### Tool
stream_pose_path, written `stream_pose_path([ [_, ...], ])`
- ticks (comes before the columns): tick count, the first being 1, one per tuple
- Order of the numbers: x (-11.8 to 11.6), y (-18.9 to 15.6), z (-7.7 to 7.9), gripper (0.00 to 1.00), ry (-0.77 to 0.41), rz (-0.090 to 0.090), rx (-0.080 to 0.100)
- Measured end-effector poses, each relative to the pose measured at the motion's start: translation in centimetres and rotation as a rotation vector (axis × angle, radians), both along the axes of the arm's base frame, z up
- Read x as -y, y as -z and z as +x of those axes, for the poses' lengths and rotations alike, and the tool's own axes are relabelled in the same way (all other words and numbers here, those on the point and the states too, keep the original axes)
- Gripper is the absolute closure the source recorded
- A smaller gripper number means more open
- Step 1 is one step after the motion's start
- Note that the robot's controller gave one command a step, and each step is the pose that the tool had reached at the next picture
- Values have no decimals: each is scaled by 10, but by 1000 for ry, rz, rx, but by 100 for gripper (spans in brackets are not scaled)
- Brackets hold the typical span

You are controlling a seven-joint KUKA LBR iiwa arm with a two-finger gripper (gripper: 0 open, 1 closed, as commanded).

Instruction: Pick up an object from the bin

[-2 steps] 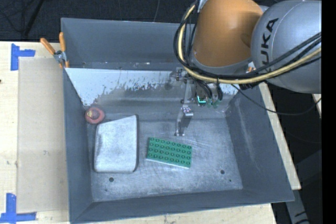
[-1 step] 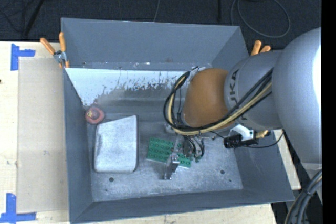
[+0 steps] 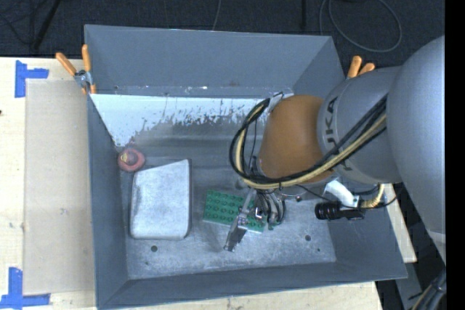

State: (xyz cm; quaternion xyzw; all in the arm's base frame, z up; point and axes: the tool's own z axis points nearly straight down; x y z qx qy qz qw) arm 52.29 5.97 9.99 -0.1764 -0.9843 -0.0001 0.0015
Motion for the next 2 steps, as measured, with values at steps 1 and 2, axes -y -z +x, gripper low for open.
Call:
stream_pose_path([
  [1, 10, -1, 16, 0, 199, -1, 2],
  [2, -4, 29, 12, 0, 307, -2, 6],
])
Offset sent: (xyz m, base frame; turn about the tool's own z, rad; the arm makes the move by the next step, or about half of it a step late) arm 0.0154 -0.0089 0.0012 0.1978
